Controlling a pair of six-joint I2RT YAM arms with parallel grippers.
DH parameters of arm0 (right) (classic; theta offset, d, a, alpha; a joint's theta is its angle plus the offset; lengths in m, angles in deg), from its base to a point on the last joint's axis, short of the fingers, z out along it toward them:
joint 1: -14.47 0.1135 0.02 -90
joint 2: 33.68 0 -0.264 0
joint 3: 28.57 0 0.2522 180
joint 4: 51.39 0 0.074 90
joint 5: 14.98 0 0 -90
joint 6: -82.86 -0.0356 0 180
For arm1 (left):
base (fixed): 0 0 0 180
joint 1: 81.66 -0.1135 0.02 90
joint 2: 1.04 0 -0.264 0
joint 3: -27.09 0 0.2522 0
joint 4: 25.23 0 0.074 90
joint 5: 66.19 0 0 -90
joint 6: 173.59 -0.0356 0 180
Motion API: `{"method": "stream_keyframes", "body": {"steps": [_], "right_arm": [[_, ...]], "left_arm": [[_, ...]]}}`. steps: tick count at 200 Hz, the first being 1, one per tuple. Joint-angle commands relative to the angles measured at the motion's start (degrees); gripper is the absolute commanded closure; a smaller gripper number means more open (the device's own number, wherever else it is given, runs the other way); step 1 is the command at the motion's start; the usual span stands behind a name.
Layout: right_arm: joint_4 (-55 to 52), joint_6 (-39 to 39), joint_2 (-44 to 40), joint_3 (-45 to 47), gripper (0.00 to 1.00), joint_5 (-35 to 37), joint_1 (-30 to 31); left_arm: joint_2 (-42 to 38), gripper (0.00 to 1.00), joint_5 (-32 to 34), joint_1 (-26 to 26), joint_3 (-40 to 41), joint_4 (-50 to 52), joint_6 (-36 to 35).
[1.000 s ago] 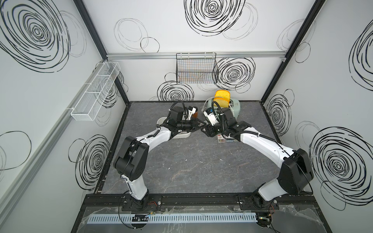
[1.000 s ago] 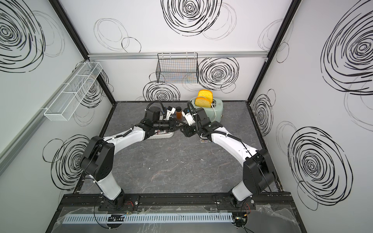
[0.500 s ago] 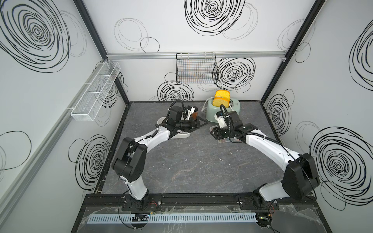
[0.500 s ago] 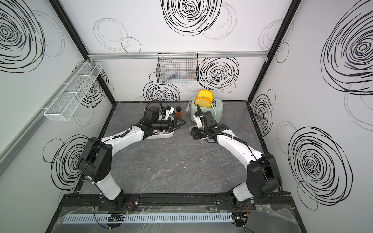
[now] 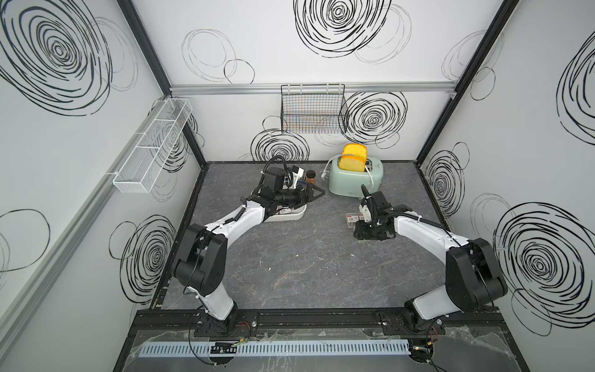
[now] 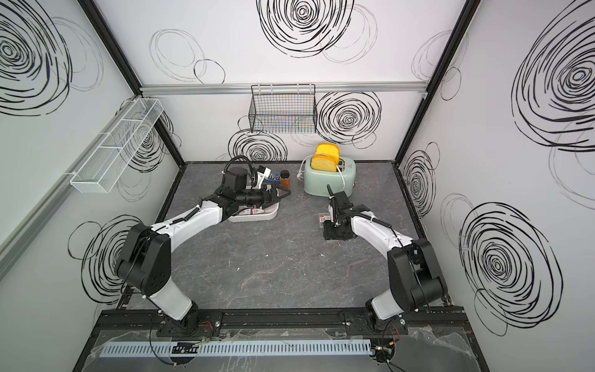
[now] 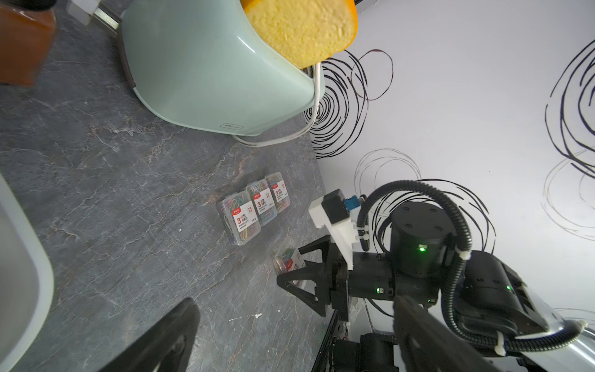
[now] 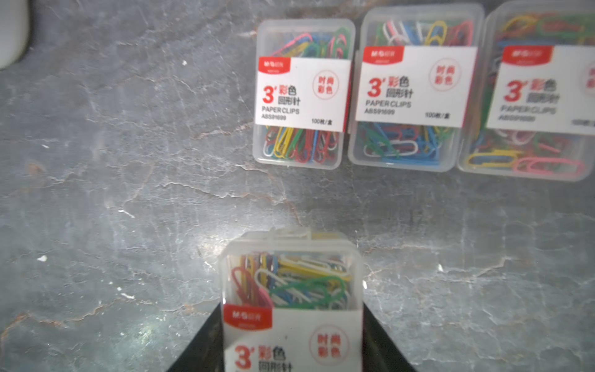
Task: Take the paper clips out of the storage box
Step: Place the boxed paper clips at the center of the board.
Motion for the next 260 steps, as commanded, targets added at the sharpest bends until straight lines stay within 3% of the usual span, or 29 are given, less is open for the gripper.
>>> {"method": "stream_keyframes", "body": {"steps": [1, 166, 202, 238, 260], "right_arm": [[-1.23, 0.07, 1.83, 1.33, 0.89, 2.35, -0.82], [6.35, 3.62, 7.41, 3.51, 0.84, 1.4, -5.66], [7.49, 3.85, 8.14, 3.89, 0.69, 1.6, -5.9], [8.26, 4.1, 8.44, 3.49, 0.41, 1.46, -6.31], [8.02, 4.2, 7.77, 3.47, 0.37, 0.87, -6.44]], "left_arm": [[-0.25, 0.01, -0.37, -0.28, -0.46, -1.73, -0.89], [-0.01, 0.01, -0.3, -1.68, -1.97, 1.72, -4.1], [0.06, 0.01, 0.05, -1.74, -1.97, 1.98, -4.18], [0.34, 0.01, 0.15, -1.62, -2.06, 1.89, -4.09], [0.37, 0.01, 0.24, -1.65, -1.93, 1.83, -4.09]]}}
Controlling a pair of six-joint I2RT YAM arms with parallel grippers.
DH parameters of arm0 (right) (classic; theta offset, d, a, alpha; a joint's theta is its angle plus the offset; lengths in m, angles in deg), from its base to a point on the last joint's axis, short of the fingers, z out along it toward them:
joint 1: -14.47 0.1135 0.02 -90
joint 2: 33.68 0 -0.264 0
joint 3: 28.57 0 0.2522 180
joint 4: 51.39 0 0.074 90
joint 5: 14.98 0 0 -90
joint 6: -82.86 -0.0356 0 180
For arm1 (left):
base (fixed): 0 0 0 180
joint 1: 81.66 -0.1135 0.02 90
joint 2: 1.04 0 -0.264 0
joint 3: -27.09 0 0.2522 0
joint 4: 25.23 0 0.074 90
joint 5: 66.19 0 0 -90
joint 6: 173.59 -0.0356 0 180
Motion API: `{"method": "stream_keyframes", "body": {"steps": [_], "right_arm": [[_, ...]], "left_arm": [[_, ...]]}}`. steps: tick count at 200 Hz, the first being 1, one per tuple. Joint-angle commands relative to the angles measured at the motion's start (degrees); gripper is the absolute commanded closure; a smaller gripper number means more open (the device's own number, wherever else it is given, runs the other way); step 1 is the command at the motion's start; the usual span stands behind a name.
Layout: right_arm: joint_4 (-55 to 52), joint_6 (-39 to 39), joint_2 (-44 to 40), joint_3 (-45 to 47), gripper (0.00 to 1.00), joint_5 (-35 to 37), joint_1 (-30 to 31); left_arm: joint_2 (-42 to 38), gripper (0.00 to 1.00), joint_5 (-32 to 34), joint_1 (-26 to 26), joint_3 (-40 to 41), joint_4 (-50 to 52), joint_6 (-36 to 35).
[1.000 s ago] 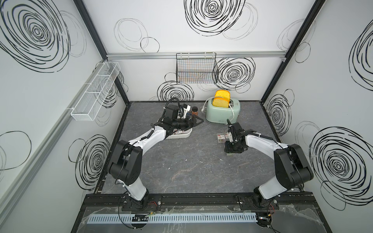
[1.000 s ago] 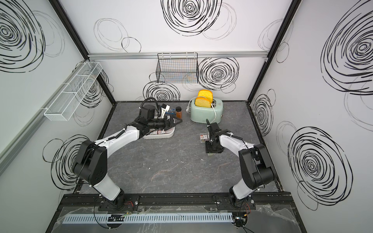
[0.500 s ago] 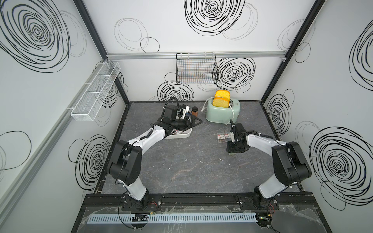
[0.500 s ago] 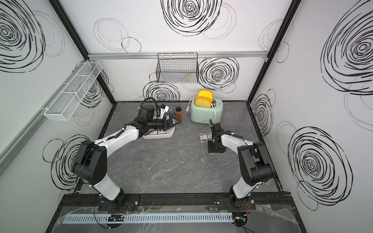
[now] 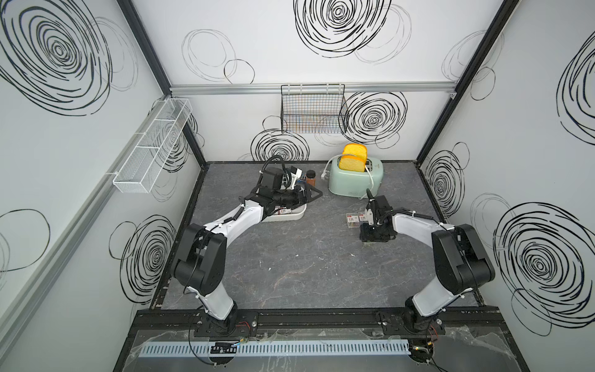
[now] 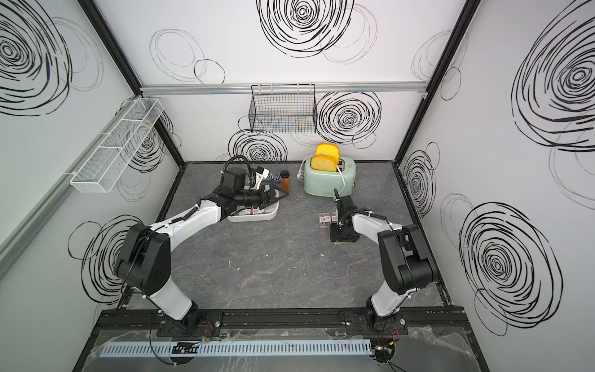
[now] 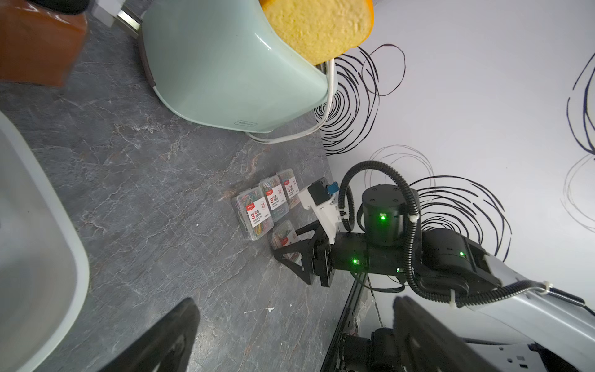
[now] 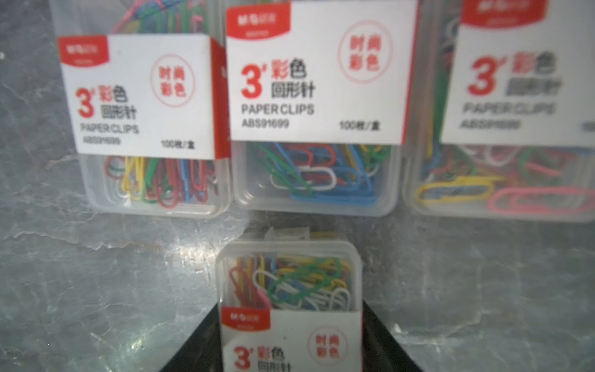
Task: Take the paper clips out of the storage box
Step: Place the boxed paper clips at the center of the board.
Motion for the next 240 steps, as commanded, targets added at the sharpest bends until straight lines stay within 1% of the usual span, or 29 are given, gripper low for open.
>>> {"method": "stream_keyframes", "body": {"steps": [1, 29, 55, 79, 132, 152, 240], "right_arm": [[0.1, 0.53, 1.25, 0.05, 0.36, -1.0, -0.53], [-1.02, 0.74, 0.63, -0.3, 0.29, -1.35, -0.56], [-2.05, 0.78, -0.06, -0.27, 0.29, -1.14, -0.52], [-2.47, 0.74, 0.0, 0.13, 0.32, -0.34, -0.52], [-0.71, 0.17, 1.15, 0.8, 0.47, 0.9, -1.21], [0.23, 0.07, 1.41, 0.79, 0.5, 0.52, -1.56], [1.41, 1.64, 3.25, -0.03, 0.47, -1.26, -1.74]], "left_arm": [[0.32, 0.01, 0.22, -0.38, -1.8, -1.0, -0.94], [0.32, 0.01, 0.31, -0.33, -1.42, -1.37, -0.68], [0.24, 0.01, 0.45, -0.18, -1.16, -1.85, -0.4], [0.24, 0.01, 0.36, -0.1, -0.92, -2.2, -0.16], [0.51, 0.01, 0.24, -0.08, -1.2, -2.47, 0.21], [0.59, 0.01, 0.29, -0.09, -1.36, -2.47, 0.2], [0.9, 0.01, 1.07, 0.01, -1.6, -2.07, -0.02]]}}
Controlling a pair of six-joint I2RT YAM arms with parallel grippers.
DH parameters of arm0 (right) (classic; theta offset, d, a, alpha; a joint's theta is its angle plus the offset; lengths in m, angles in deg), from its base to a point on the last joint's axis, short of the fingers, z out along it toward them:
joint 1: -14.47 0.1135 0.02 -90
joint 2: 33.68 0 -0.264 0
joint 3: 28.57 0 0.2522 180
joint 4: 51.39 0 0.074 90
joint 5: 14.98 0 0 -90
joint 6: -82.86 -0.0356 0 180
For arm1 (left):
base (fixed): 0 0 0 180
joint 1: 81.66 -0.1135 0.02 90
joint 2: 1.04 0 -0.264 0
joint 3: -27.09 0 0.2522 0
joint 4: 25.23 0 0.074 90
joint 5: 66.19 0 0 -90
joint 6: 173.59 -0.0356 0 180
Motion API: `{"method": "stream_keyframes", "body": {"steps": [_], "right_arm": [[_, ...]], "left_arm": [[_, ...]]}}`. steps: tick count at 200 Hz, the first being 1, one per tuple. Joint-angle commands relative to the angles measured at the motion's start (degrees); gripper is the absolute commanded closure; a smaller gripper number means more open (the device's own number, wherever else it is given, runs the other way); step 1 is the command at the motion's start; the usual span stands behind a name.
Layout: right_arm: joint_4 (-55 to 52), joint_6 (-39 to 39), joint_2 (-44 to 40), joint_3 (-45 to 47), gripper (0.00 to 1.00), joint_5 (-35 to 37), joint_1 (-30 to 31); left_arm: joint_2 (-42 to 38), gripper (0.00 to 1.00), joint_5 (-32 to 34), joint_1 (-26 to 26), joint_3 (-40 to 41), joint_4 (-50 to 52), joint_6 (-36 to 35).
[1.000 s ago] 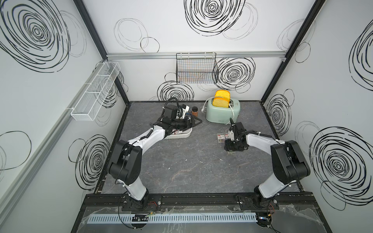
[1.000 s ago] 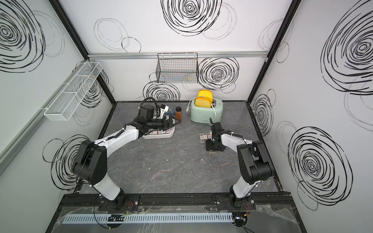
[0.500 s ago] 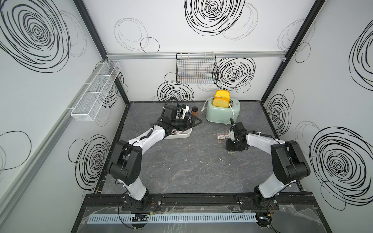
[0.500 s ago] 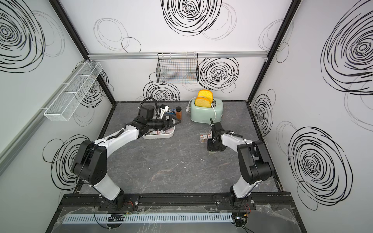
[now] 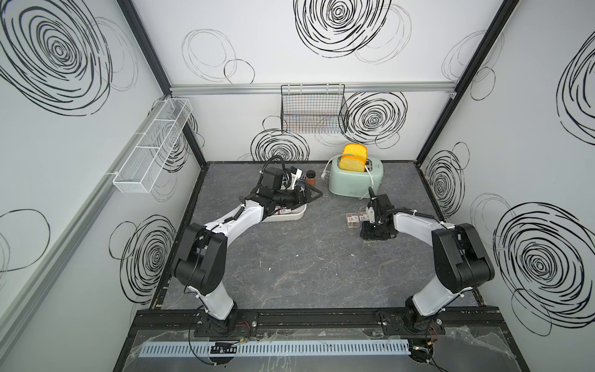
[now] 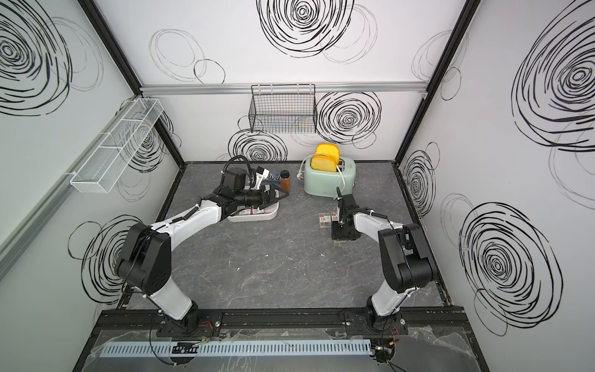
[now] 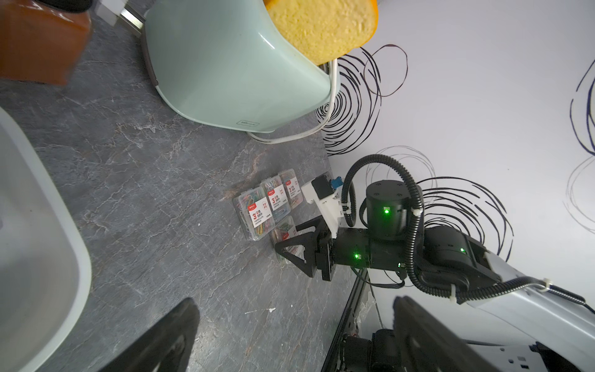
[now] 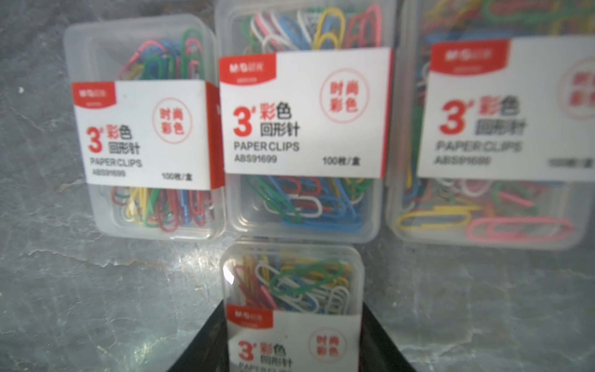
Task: Take the paper clips out of the storage box
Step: Place the boxed paper clips at the center of the board.
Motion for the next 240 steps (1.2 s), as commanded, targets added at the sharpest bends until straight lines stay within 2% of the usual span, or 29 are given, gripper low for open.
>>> {"method": "stream_keyframes", "body": {"steps": [1, 23, 93, 129, 179, 202, 240], "right_arm": [[-0.29, 0.85, 2.49, 0.54, 0.47, -0.57, -0.41], [-0.6, 1.08, 2.51, 0.54, 0.43, -0.91, -0.42], [-1.66, 0.63, 1.46, -0.38, 0.13, -2.21, -0.35], [-5.18, -0.04, -2.37, -2.54, 0.0, -0.83, -0.35], [-9.92, -0.42, -6.45, -9.74, 0.01, -1.71, 0.4], [-11.51, 0.06, -5.73, -14.19, 0.01, -2.16, 2.03], [-11.11, 0.29, -4.64, -18.39, 0.01, -3.51, 5.21]], "left_arm": [[0.63, 0.01, 0.83, -0.02, -1.6, -1.94, -0.21], [0.66, 0.01, 1.19, 0.06, -1.77, -1.79, -0.16], [0.92, 0.01, 2.88, -0.18, -2.87, 0.98, -1.57], [0.48, 0.02, 7.67, -1.74, -5.48, 9.28, -6.38], [3.18, 0.02, 21.92, -3.93, -13.23, 24.44, -14.26], [6.87, 0.0, 27.79, -4.47, -16.16, 28.19, -15.31], [13.36, 0.06, 34.44, -4.8, -20.56, 31.34, -17.06]]}}
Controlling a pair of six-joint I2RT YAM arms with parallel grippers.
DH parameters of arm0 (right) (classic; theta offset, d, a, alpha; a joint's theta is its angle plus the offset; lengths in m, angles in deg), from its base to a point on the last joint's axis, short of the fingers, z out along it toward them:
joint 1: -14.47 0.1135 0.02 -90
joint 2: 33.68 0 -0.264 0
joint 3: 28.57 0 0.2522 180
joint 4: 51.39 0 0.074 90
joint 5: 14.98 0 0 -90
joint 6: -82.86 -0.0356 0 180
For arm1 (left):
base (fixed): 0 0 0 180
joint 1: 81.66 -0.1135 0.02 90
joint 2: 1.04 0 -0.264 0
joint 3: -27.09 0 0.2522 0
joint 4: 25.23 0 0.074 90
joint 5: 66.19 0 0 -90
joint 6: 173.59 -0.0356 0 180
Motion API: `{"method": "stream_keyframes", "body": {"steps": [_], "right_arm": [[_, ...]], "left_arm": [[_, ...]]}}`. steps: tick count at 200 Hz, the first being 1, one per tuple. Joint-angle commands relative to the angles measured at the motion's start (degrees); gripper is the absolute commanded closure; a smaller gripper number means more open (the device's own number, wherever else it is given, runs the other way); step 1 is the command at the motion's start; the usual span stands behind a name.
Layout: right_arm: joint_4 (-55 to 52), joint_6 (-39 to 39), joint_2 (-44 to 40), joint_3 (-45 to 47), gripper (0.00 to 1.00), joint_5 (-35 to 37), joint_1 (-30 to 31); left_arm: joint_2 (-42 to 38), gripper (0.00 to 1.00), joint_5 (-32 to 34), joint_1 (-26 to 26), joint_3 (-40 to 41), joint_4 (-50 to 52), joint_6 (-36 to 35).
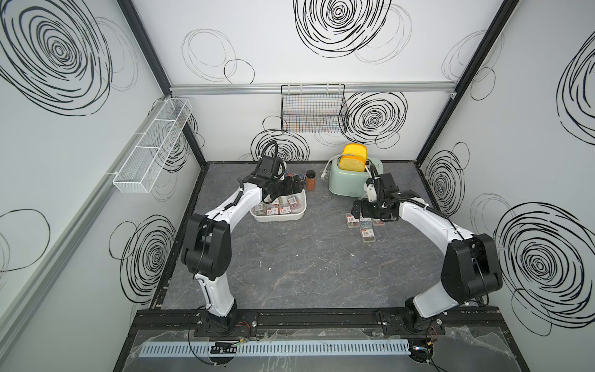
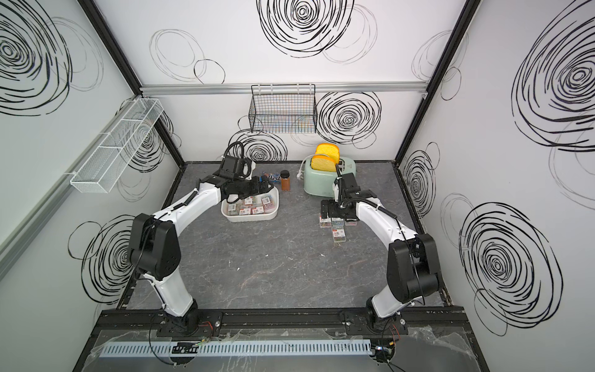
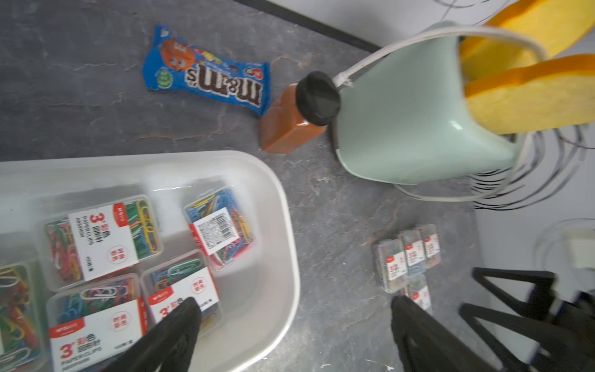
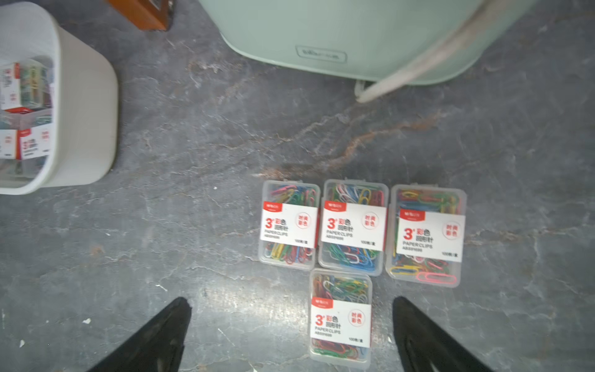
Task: Take the paper clips out of the storage box
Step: Place the boxed paper clips at the center of the board, then pick up the boxed paper clips from the storage box.
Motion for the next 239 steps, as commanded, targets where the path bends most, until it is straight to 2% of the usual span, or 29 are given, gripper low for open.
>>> {"method": "stream_keyframes", "body": {"steps": [1, 27, 63, 117, 182, 239], "right_arm": [[-2.8, 0.07, 0.42, -2.21, 0.01, -1.42, 1.93], [-1.94, 0.08, 1.12, -3.06, 0.01, -2.48, 3.12], [-1.31, 0.61, 1.38, -2.75, 0.01, -3.25, 3.47], [-0.47, 0.93, 2.29, -2.63, 0.01, -4.38, 3.38], [-0.65, 1.73, 4.87, -4.59, 0.01, -5.05, 3.28], [-0.7, 2.19, 6.35, -5.73, 0.01, -5.49, 3.11]], "left_arm": [[3.81, 0.07, 7.54, -0.68, -2.87, 4.61, -3.51], [7.57, 0.1, 11.37, -0.98, -5.9, 6.04, -3.8], [10.7, 0.1, 15.81, -1.66, -8.3, 6.57, -3.3], [14.82, 0.06, 18.03, -3.91, -10.21, 6.41, -3.53], [19.11, 0.03, 20.89, -4.15, -12.98, 5.7, -3.89], [21.31, 0.06, 20.38, -4.05, -12.91, 6.03, -4.19]]}}
